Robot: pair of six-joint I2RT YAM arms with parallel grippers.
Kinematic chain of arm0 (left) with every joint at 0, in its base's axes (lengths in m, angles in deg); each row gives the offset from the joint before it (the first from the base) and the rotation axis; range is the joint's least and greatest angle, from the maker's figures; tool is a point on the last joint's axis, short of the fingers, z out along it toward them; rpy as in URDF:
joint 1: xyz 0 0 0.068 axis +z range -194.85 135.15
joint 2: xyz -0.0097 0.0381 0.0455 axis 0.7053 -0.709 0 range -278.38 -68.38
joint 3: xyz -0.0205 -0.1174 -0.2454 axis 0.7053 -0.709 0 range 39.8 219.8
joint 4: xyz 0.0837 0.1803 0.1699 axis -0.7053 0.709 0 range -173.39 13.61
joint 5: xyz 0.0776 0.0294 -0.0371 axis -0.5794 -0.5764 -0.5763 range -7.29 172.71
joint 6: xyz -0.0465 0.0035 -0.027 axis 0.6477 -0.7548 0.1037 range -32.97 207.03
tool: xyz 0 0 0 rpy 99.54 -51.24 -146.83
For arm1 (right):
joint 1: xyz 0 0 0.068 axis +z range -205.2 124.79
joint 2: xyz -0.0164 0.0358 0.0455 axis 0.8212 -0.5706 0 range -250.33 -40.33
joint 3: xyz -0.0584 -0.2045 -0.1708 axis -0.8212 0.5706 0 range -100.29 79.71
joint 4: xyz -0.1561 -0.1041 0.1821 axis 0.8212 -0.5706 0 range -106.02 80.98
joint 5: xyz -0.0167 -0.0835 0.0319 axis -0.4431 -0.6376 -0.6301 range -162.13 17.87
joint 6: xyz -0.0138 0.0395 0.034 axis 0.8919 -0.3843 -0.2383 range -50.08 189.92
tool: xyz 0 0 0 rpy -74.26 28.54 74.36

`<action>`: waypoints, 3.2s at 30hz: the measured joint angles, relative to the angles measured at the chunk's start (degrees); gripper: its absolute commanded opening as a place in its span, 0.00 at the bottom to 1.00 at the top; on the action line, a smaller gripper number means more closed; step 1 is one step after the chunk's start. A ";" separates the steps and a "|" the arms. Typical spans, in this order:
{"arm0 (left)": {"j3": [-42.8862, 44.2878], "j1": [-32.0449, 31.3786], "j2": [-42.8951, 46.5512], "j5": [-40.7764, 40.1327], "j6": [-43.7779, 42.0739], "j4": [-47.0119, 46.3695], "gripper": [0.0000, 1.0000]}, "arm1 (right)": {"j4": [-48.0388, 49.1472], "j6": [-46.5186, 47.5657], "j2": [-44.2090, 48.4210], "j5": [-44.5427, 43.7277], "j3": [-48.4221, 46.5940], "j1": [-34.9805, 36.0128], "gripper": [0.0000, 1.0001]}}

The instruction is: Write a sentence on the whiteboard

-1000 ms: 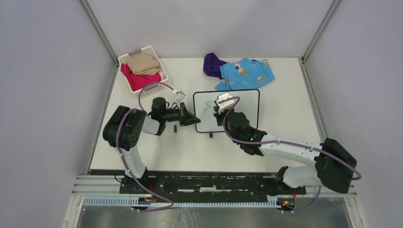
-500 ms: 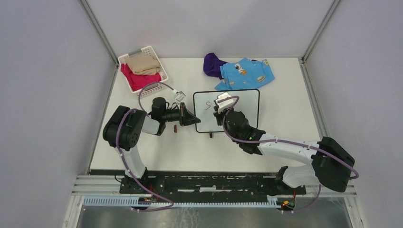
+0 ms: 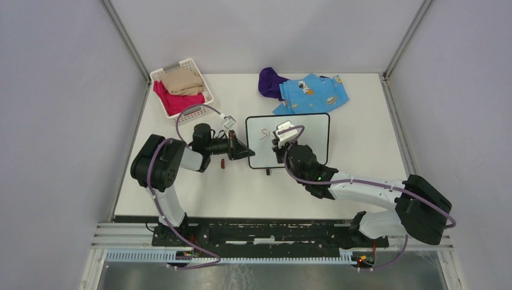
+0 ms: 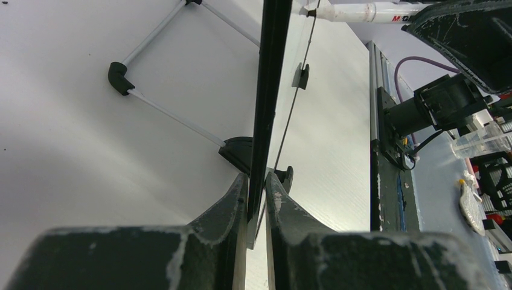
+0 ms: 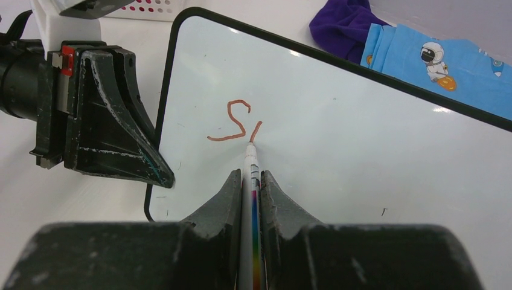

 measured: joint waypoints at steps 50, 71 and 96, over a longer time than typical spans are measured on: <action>0.61 0.00 0.26 0.15 -0.07 1.73 0.02 | -0.31 0.50 2.64 0.50 0.92 -2.16 0.00; 0.72 0.00 0.26 -0.28 -0.83 2.01 0.02 | -0.35 0.61 4.04 1.49 3.98 -2.19 0.00; 1.16 0.00 0.28 -0.07 -1.81 3.10 0.02 | -1.05 1.99 3.48 1.44 0.61 -3.98 0.00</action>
